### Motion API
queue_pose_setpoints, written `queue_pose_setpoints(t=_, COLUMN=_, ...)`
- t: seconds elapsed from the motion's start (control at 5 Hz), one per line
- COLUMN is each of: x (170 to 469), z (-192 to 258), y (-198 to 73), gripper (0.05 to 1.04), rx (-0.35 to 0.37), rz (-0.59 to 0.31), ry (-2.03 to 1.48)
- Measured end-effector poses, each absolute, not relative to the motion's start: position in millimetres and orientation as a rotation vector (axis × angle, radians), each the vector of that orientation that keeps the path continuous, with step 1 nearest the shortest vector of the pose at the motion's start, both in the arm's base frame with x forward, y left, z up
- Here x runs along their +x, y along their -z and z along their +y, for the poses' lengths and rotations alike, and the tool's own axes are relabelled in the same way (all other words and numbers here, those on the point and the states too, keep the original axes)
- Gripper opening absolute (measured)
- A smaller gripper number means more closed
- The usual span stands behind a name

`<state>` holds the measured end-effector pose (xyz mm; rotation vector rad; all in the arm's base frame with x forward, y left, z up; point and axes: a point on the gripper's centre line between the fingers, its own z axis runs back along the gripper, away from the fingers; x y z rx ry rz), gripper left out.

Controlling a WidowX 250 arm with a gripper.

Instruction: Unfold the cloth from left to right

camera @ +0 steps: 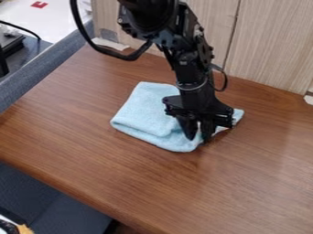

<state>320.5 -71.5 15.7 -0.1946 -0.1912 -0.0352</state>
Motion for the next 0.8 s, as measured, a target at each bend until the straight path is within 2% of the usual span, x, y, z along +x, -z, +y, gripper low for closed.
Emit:
queue_pose_setpoints(t=0.2, x=318, z=-70, y=-20, gripper=0.826, rx=-0.206, rz=-0.200, ry=0.020)
queue_pose_setpoints(t=0.4, x=323, z=-64, y=-41, gripper=1.010, rx=-0.187, rz=-0.264, ry=0.026)
queue_pose_setpoints(t=0.8, x=324, z=-67, y=-85, gripper=1.002, rx=-0.212, rz=-0.379, ry=0.057)
